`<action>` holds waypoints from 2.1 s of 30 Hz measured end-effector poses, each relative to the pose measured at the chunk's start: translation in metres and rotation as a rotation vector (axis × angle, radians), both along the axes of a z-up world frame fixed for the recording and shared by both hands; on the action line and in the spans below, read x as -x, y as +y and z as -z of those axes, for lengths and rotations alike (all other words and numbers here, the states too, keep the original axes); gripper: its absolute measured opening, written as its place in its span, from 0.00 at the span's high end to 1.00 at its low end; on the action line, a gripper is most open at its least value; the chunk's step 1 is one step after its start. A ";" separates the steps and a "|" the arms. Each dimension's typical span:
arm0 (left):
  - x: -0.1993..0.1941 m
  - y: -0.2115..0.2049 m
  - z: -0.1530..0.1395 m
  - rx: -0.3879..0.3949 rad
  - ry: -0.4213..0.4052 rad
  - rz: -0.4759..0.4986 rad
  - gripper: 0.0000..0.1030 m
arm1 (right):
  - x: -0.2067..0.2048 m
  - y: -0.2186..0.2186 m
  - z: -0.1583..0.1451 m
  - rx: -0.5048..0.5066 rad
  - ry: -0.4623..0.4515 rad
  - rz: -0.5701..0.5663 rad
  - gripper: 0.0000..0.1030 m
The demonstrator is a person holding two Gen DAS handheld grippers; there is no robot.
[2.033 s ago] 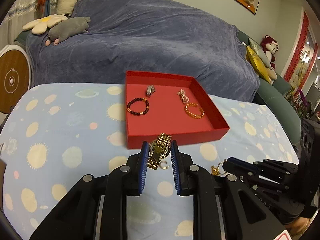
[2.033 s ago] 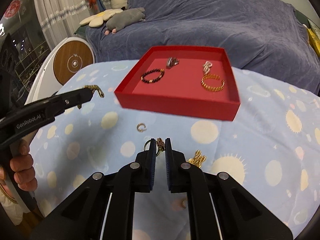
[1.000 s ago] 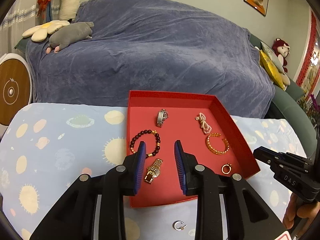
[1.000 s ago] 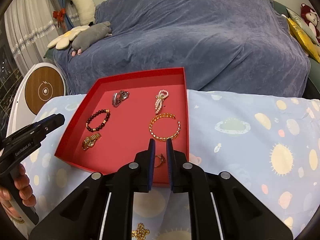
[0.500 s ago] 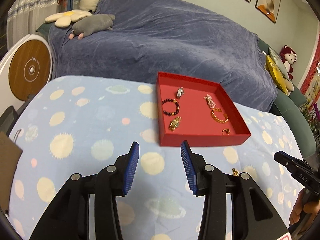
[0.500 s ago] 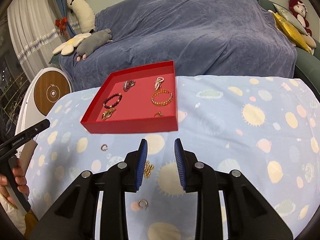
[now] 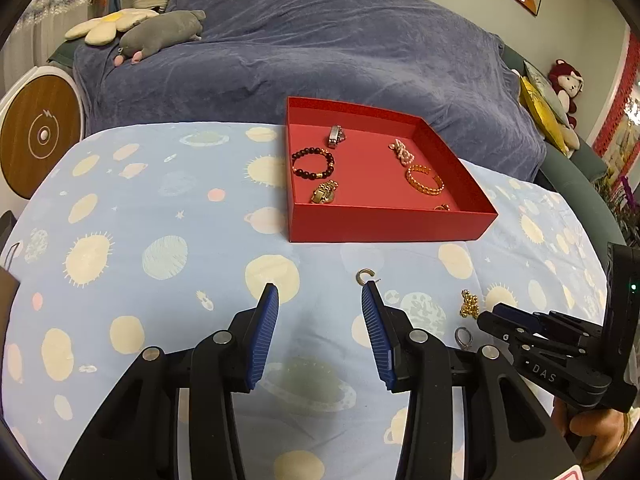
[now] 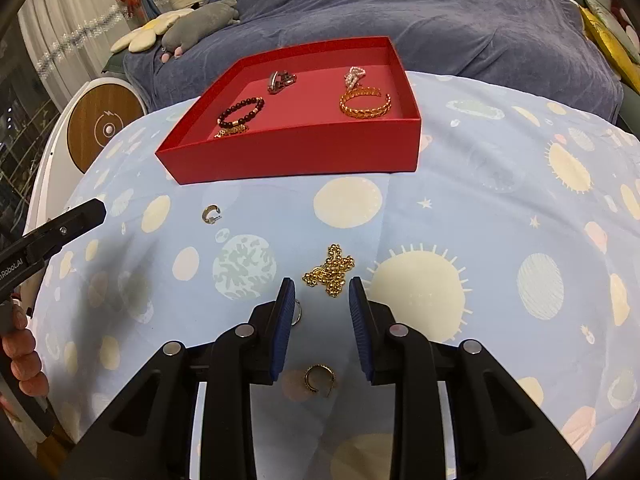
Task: Organize jewelry
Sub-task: 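Lower the right tool onto the gold cross pendant chain and close it, then grasp the silver stone ring with the left tool while the right tool holds the chain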
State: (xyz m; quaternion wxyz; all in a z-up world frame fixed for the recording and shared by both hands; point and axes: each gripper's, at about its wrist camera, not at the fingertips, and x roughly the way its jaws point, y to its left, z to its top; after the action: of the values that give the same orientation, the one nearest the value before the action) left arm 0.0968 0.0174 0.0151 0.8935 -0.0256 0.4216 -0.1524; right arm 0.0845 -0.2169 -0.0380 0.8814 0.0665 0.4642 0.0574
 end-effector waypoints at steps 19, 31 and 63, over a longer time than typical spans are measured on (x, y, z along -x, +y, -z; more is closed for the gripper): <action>-0.008 -0.004 0.011 0.011 0.040 0.019 0.60 | -0.017 -0.001 0.011 0.067 0.005 0.008 0.93; -0.024 -0.035 0.033 -0.029 0.058 0.076 0.60 | -0.003 -0.018 -0.022 0.027 -0.063 0.029 0.95; 0.036 -0.141 0.061 -0.131 0.004 0.284 0.85 | 0.031 -0.047 -0.038 -0.005 -0.061 0.058 0.95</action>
State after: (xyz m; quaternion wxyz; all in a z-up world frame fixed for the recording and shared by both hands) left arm 0.0610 -0.1236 -0.0456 0.8618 0.0924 0.4318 -0.2496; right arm 0.0537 -0.2641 -0.0002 0.8963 0.0803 0.4347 0.0348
